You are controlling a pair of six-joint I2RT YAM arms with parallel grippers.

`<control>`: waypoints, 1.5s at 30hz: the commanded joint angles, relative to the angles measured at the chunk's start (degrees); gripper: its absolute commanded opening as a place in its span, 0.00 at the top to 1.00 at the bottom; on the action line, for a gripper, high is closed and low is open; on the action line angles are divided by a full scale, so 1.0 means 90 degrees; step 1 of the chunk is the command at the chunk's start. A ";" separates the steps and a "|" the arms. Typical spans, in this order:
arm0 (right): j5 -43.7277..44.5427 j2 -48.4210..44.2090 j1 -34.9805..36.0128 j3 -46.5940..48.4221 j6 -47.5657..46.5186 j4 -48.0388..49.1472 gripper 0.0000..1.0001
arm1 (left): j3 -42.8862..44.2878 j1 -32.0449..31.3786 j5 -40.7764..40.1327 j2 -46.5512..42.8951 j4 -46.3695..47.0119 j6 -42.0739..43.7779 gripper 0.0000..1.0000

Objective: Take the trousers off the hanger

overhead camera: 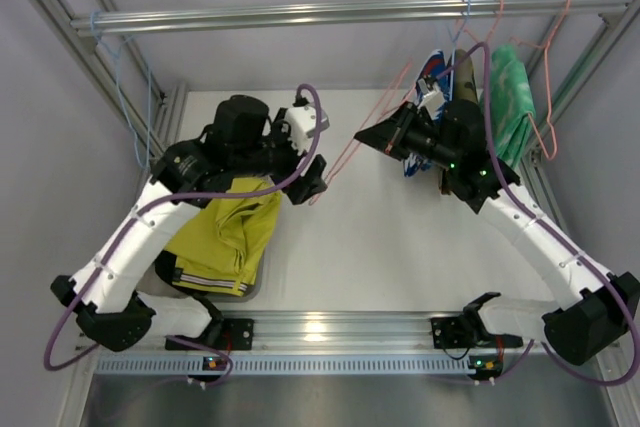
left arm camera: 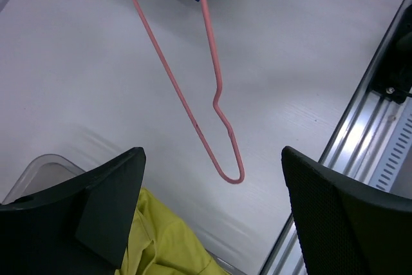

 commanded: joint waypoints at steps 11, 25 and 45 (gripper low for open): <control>0.0313 0.0005 0.0289 0.0143 0.0438 0.0065 1.00 | 0.0435 -0.1404 -0.2504 0.0898 0.0926 0.0012 0.18; 0.0127 0.0044 0.0484 0.0182 0.0447 0.0309 1.00 | 0.0182 -0.1433 -0.3208 0.1260 0.1483 0.0022 0.64; 0.0088 0.0025 0.0562 0.0963 -0.0391 0.0212 0.01 | -0.0678 0.0499 -0.2447 -0.0399 0.1103 -0.1062 1.00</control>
